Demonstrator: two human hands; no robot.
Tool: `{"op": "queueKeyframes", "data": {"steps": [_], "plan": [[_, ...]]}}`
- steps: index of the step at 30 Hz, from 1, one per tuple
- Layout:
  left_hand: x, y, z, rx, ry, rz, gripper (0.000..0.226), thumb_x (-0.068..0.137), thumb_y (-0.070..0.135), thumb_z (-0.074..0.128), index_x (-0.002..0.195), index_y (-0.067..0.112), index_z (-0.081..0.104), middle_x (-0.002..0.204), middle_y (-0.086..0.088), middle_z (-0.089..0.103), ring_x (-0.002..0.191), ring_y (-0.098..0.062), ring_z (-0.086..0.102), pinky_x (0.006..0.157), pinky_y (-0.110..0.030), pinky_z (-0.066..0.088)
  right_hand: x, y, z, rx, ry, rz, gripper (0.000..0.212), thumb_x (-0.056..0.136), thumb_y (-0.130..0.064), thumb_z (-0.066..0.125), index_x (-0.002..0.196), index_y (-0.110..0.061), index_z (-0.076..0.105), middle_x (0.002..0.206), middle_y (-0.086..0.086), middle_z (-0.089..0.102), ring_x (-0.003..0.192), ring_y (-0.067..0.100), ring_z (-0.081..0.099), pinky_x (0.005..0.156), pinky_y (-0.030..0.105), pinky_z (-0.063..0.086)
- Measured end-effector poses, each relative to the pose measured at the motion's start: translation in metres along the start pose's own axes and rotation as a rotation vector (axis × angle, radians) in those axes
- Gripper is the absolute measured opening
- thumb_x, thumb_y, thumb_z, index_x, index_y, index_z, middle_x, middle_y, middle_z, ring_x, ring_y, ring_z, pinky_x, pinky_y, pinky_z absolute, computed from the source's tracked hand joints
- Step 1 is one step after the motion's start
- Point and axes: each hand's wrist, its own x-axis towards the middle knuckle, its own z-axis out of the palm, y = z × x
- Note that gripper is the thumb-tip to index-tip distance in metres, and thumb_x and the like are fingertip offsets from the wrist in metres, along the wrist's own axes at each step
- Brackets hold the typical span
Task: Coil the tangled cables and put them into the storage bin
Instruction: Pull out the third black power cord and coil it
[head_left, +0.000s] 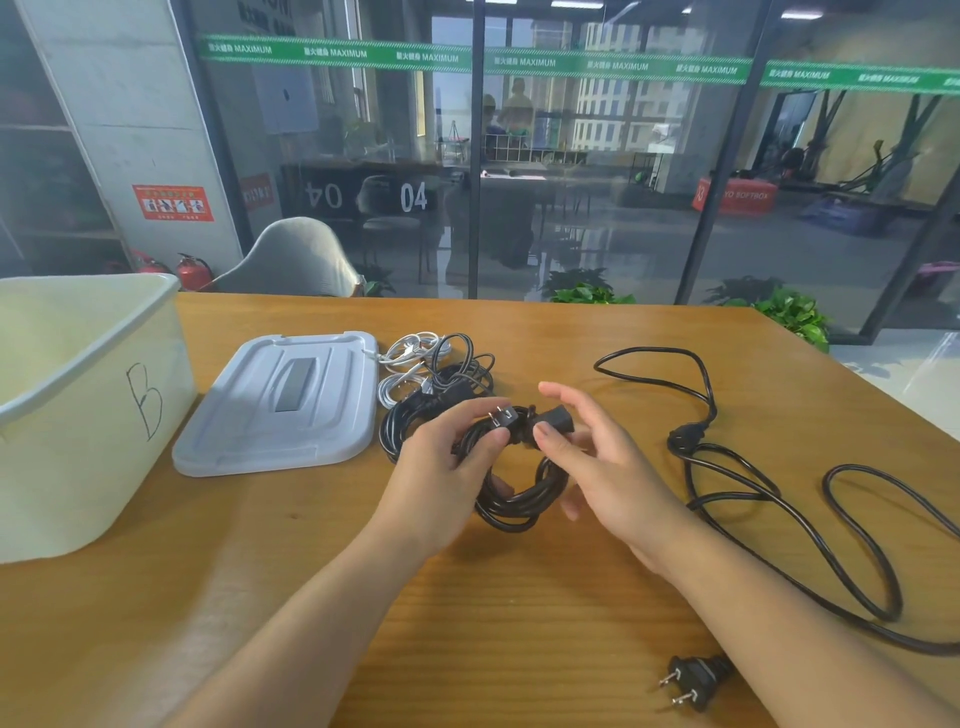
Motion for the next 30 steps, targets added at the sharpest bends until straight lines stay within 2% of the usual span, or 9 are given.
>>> {"op": "queueKeyframes", "data": {"steps": [3, 6, 10, 14, 16, 18, 21, 24, 30], "plan": [[0.002, -0.006, -0.001, 0.040, 0.006, -0.032, 0.029, 0.103, 0.031, 0.063, 0.128, 0.046, 0.064, 0.099, 0.014, 0.076, 0.073, -0.024, 0.078, 0.078, -0.054, 0.062, 0.004, 0.004, -0.005, -0.076, 0.042, -0.031, 0.026, 0.099, -0.031, 0.071, 0.117, -0.049, 0.067, 0.109, -0.004, 0.071, 0.080, 0.033, 0.066, 0.052, 0.027, 0.051], [0.001, -0.009, 0.000, 0.131, -0.039, -0.042, 0.037, 0.099, 0.038, 0.068, 0.134, 0.043, 0.060, 0.101, 0.018, 0.074, 0.081, -0.030, 0.076, 0.080, -0.053, 0.062, 0.007, 0.012, -0.010, -0.157, 0.083, -0.032, 0.024, 0.098, -0.030, 0.072, 0.113, -0.048, 0.068, 0.108, -0.008, 0.073, 0.074, 0.017, 0.068, 0.055, 0.025, 0.054], [0.001, -0.011, 0.000, 0.286, -0.074, -0.001, 0.058, 0.089, 0.050, 0.076, 0.142, 0.041, 0.055, 0.129, 0.018, 0.059, 0.108, 0.002, 0.064, 0.096, -0.037, 0.058, 0.013, 0.020, -0.019, -0.263, 0.138, -0.002, 0.024, 0.099, -0.035, 0.069, 0.119, -0.048, 0.065, 0.116, -0.013, 0.070, 0.088, 0.006, 0.070, 0.059, 0.021, 0.056], [-0.002, -0.010, 0.001, 0.413, -0.160, 0.052, 0.087, 0.079, 0.056, 0.083, 0.153, 0.032, 0.044, 0.143, 0.014, 0.049, 0.131, 0.000, 0.050, 0.112, -0.034, 0.046, 0.014, 0.020, -0.022, -0.354, 0.124, 0.031, 0.035, 0.100, -0.041, 0.065, 0.134, -0.047, 0.056, 0.132, -0.015, 0.062, 0.104, 0.005, 0.068, 0.074, 0.028, 0.063], [-0.003, -0.011, 0.004, 0.462, -0.169, 0.066, 0.091, 0.081, 0.053, 0.082, 0.157, 0.028, 0.039, 0.150, 0.013, 0.043, 0.136, -0.003, 0.045, 0.117, -0.031, 0.040, 0.013, 0.017, -0.025, -0.474, 0.060, 0.048, 0.050, 0.100, -0.051, 0.062, 0.146, -0.051, 0.044, 0.146, -0.017, 0.053, 0.128, 0.009, 0.057, 0.098, 0.033, 0.054], [-0.004, -0.012, 0.008, 0.520, -0.159, 0.091, 0.086, 0.088, 0.051, 0.076, 0.160, 0.026, 0.035, 0.156, 0.012, 0.039, 0.142, -0.004, 0.040, 0.120, -0.024, 0.032, 0.011, 0.013, -0.029, -0.619, -0.047, 0.064, 0.064, 0.099, -0.062, 0.056, 0.155, -0.053, 0.028, 0.160, -0.018, 0.039, 0.148, 0.009, 0.035, 0.111, 0.030, 0.035], [-0.004, -0.014, 0.016, 0.643, -0.161, 0.122, 0.076, 0.100, 0.045, 0.064, 0.163, 0.022, 0.028, 0.165, 0.008, 0.032, 0.150, -0.008, 0.031, 0.121, -0.020, 0.023, 0.008, 0.009, -0.033, -0.702, -0.202, 0.116, 0.085, 0.093, -0.075, 0.047, 0.162, -0.051, 0.003, 0.172, -0.018, 0.010, 0.159, 0.008, 0.008, 0.126, 0.037, 0.017], [-0.004, -0.018, 0.023, 0.766, -0.181, 0.113, 0.075, 0.106, 0.045, 0.051, 0.166, 0.021, 0.015, 0.172, 0.004, 0.018, 0.157, -0.014, 0.020, 0.124, -0.025, 0.017, 0.008, 0.013, -0.030, -0.806, -0.231, 0.146, 0.093, 0.092, -0.078, 0.044, 0.160, -0.051, -0.013, 0.175, -0.012, -0.005, 0.161, 0.014, -0.001, 0.130, 0.046, 0.011], [0.000, -0.023, 0.029, 0.872, -0.148, 0.185, 0.069, 0.109, 0.040, 0.045, 0.166, 0.015, 0.014, 0.173, -0.001, 0.011, 0.159, -0.018, 0.010, 0.127, -0.032, 0.018, 0.019, 0.022, -0.019, -0.892, -0.115, 0.150, 0.091, 0.097, -0.074, 0.040, 0.160, -0.047, -0.020, 0.176, -0.004, -0.002, 0.161, 0.021, 0.004, 0.130, 0.045, 0.013]]}}
